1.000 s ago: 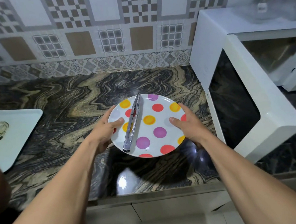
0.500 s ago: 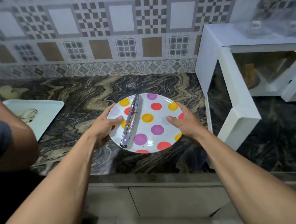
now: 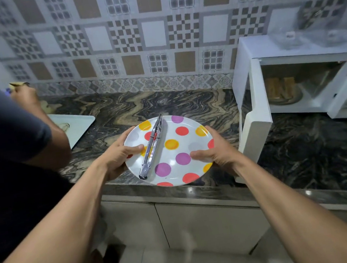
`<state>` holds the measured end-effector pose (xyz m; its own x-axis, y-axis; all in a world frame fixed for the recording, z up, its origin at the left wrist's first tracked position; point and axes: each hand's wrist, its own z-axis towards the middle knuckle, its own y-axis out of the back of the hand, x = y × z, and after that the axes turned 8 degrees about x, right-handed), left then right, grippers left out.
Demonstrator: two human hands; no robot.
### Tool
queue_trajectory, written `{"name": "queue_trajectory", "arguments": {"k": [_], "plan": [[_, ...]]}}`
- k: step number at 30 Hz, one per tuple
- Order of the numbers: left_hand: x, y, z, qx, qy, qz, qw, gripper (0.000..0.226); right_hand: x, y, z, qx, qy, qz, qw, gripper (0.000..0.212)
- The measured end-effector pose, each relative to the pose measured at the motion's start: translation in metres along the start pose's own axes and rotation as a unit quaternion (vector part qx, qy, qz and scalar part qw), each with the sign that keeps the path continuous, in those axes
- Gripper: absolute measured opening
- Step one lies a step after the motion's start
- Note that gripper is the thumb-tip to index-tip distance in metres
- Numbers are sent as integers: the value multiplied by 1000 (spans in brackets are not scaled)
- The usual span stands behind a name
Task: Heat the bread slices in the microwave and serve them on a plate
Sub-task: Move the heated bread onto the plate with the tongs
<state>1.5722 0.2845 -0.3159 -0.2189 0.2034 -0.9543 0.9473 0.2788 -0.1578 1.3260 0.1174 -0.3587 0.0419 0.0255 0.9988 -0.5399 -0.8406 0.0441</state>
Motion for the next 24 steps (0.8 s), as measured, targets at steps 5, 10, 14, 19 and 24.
{"name": "queue_trajectory", "arguments": {"k": [5, 10, 14, 19, 24], "plan": [[0, -4, -33, 25, 6, 12, 1000, 59, 10, -17, -33, -5, -5, 11, 1000, 83], [-1, -22, -61, 42, 6, 0, 999, 63, 22, -27, -73, -15, -6, 25, 1000, 90], [-1, -48, -79, 64, 0, -10, 998, 62, 33, -26, -109, -20, 2, 3, 1000, 88], [7, -79, -94, 90, 4, -19, 996, 72, 43, -13, -153, -49, 2, -6, 999, 82], [18, -113, -100, 108, 6, -17, 994, 72, 49, 6, -192, -53, -1, -12, 999, 82]]}}
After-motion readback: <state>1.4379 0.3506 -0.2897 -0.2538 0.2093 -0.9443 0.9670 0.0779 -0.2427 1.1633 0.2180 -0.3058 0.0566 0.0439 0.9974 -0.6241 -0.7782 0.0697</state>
